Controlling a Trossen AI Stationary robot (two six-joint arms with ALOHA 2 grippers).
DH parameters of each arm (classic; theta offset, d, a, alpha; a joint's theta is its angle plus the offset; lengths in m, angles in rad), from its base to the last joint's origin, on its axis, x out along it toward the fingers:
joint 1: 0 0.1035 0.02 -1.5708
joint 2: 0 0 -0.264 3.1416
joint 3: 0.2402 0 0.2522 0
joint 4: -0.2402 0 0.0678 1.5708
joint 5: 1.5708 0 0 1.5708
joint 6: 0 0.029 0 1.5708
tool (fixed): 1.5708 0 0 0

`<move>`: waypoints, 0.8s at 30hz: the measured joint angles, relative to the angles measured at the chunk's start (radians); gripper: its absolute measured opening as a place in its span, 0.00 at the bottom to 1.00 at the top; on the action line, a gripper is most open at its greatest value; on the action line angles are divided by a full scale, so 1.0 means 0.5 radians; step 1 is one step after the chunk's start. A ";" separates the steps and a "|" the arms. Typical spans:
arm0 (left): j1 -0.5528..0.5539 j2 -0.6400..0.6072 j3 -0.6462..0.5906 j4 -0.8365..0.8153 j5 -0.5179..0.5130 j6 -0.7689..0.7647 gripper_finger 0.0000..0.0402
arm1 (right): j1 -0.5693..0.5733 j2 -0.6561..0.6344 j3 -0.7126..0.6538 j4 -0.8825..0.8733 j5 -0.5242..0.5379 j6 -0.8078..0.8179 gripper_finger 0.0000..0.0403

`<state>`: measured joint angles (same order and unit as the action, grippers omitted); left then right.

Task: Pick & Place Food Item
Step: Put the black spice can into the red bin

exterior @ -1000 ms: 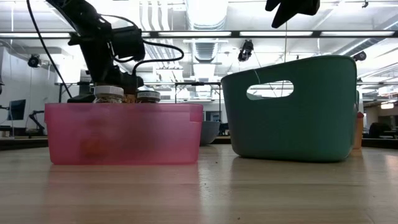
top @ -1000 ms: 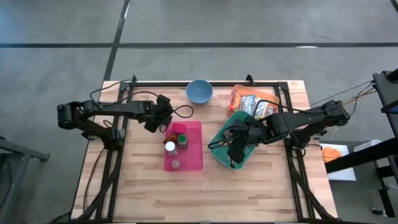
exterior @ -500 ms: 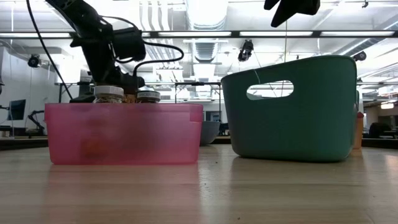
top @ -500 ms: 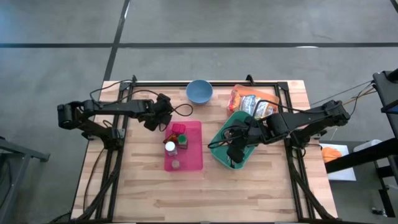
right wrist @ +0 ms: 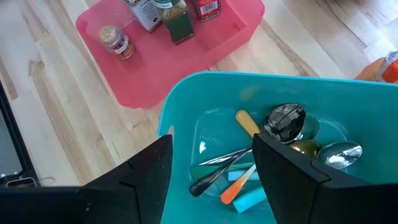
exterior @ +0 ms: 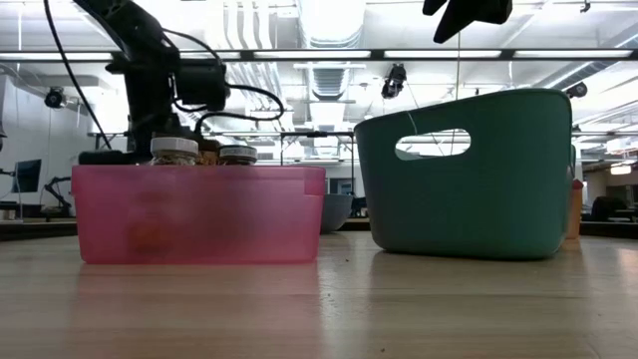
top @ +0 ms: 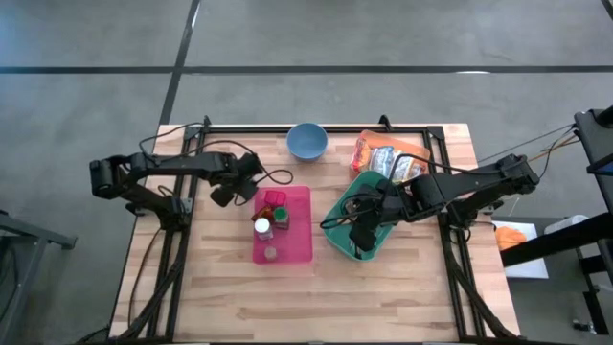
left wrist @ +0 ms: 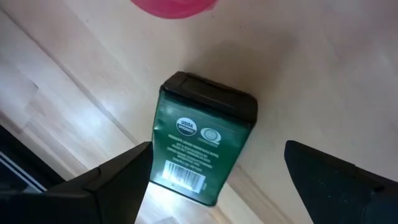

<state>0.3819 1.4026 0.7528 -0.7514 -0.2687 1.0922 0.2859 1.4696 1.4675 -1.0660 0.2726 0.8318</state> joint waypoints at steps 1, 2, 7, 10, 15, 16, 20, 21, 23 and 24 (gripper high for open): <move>0.003 0.006 0.000 0.008 0.000 0.035 0.91 | 0.000 0.000 0.000 0.000 0.000 0.000 0.55; 0.008 0.018 0.001 0.024 0.000 0.062 0.91 | 0.000 0.000 0.000 0.001 0.000 -0.001 0.55; 0.031 0.104 0.008 0.108 -0.027 0.117 0.91 | 0.000 0.000 0.000 0.002 -0.003 0.008 0.55; 0.033 0.148 0.008 0.170 -0.069 0.178 0.91 | 0.012 0.000 0.000 0.004 -0.008 0.023 0.55; 0.084 0.248 0.005 0.170 -0.092 0.271 0.91 | 0.039 0.000 0.000 0.005 -0.010 0.043 0.55; 0.094 0.273 0.005 0.174 -0.093 0.286 0.91 | 0.045 0.000 0.000 0.005 -0.010 0.043 0.55; 0.122 0.350 0.004 0.205 -0.107 0.349 0.91 | 0.064 0.000 0.000 0.004 -0.011 0.051 0.55; 0.126 0.356 0.006 0.211 -0.111 0.368 0.91 | 0.068 0.000 0.000 0.004 -0.011 0.052 0.55; 0.128 0.369 0.007 0.228 -0.111 0.404 0.91 | 0.076 0.000 0.000 0.004 -0.011 0.052 0.55; 0.129 0.369 0.006 0.231 -0.110 0.411 0.91 | 0.080 0.000 0.000 0.005 -0.011 0.052 0.55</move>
<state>0.4467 1.5871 0.7560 -0.6358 -0.3240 1.2979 0.3260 1.4696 1.4673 -1.0637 0.2670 0.8576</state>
